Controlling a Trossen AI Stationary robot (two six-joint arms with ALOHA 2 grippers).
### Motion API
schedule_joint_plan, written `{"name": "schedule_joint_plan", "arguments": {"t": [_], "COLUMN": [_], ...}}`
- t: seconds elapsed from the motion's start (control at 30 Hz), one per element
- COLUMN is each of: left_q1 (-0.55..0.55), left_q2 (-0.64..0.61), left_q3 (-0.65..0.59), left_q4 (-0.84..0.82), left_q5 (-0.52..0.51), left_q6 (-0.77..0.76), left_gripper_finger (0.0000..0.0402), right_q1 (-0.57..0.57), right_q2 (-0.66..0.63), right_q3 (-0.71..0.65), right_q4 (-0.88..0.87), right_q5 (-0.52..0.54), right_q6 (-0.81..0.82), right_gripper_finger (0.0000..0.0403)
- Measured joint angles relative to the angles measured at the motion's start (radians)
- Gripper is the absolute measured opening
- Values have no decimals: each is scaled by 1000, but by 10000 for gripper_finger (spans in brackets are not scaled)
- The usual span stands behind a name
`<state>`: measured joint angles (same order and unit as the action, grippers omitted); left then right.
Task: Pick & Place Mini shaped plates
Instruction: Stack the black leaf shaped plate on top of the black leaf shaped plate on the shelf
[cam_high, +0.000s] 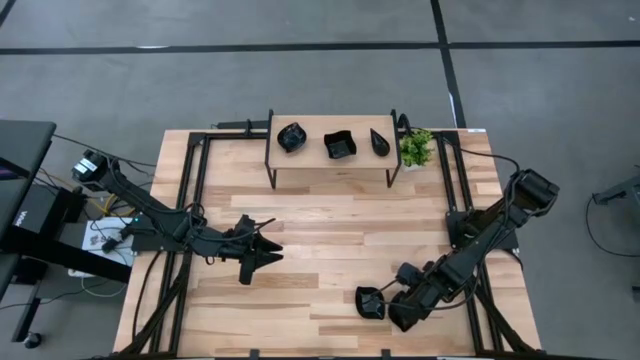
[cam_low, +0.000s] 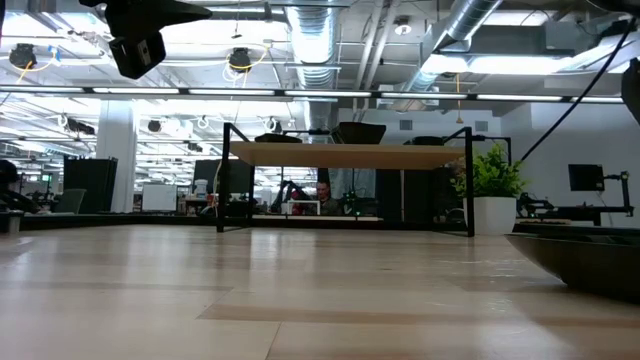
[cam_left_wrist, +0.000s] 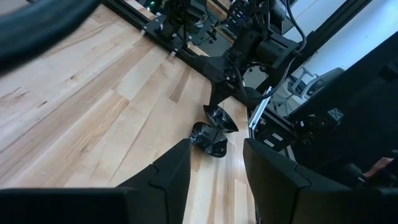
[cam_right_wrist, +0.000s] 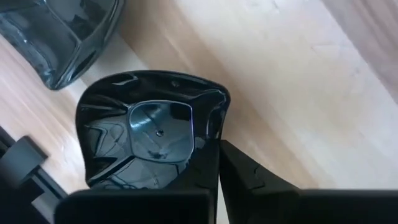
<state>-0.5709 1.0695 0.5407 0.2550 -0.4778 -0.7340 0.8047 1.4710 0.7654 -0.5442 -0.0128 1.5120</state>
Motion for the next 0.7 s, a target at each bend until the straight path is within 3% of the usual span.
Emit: {"name": "schedule_joint_plan", "arguments": {"t": [0.47, 0.7], "left_q1": [0, 0], "left_q2": [0, 0], "left_q3": [0, 0], "left_q4": [0, 0], "left_q5": [0, 0], "left_q6": [4, 4], "left_gripper_finger": [149, 149], "right_q1": [-3, -81], "right_q2": [-192, -227], "right_q3": [0, 38], "right_q4": [-53, -77], "right_q5": [17, 44], "right_q6": [58, 25], "right_gripper_finger": [1, 1]}}
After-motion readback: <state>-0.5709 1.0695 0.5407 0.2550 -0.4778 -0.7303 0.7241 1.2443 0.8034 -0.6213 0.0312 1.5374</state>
